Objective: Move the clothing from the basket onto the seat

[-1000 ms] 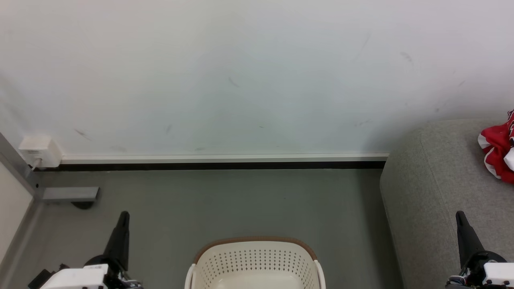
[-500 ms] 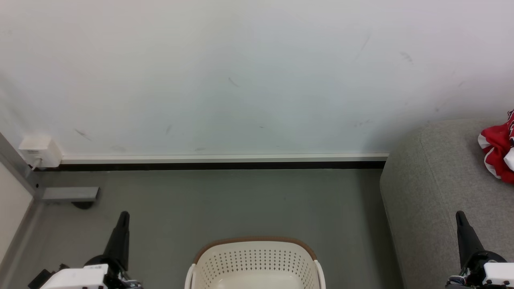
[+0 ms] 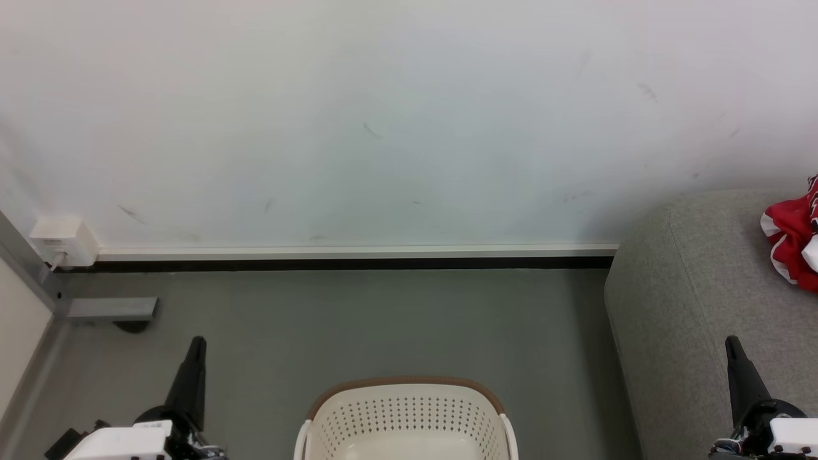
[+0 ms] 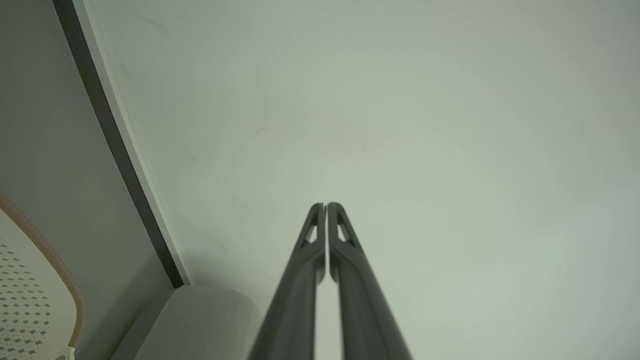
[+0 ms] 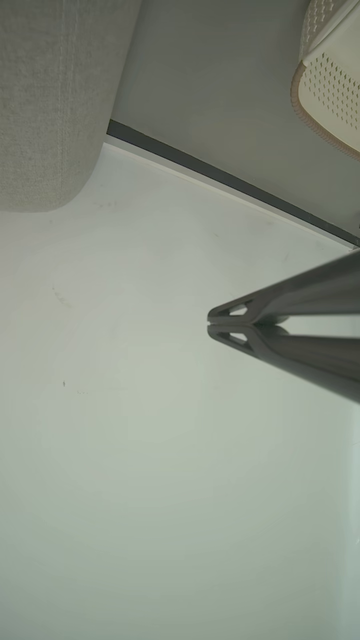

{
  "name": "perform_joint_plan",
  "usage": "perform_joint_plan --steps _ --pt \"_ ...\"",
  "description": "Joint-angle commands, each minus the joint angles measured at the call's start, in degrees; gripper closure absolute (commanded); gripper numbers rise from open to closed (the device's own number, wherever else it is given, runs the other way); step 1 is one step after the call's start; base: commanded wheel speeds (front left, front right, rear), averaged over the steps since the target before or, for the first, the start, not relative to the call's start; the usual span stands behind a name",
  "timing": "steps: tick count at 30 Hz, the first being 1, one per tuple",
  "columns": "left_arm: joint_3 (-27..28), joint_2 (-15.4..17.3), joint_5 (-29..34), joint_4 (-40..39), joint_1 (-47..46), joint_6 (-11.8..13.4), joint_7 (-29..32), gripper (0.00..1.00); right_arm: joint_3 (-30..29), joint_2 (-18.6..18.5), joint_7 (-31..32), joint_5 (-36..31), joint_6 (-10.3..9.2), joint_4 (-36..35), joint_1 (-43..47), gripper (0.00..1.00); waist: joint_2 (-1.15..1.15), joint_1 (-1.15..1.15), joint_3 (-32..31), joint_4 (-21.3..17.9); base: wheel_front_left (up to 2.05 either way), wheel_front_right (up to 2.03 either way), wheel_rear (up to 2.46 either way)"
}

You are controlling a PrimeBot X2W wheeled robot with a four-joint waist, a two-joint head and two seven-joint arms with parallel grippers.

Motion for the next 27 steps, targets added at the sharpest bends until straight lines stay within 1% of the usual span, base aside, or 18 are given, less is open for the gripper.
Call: perform_joint_plan --steps 1,27 --pt "0.1 0.1 -0.7 -0.1 -0.3 -0.3 0.3 1.00 -0.2 -0.3 0.2 0.1 -0.12 -0.3 -0.3 1.00 0.00 0.00 0.0 0.0 0.00 0.00 0.00" --pt "0.1 0.1 -0.7 -0.1 -0.3 -0.3 0.3 1.00 -0.2 -0.4 0.2 0.1 -0.12 -0.3 -0.3 1.00 0.00 0.00 0.0 0.0 0.00 0.00 0.00"
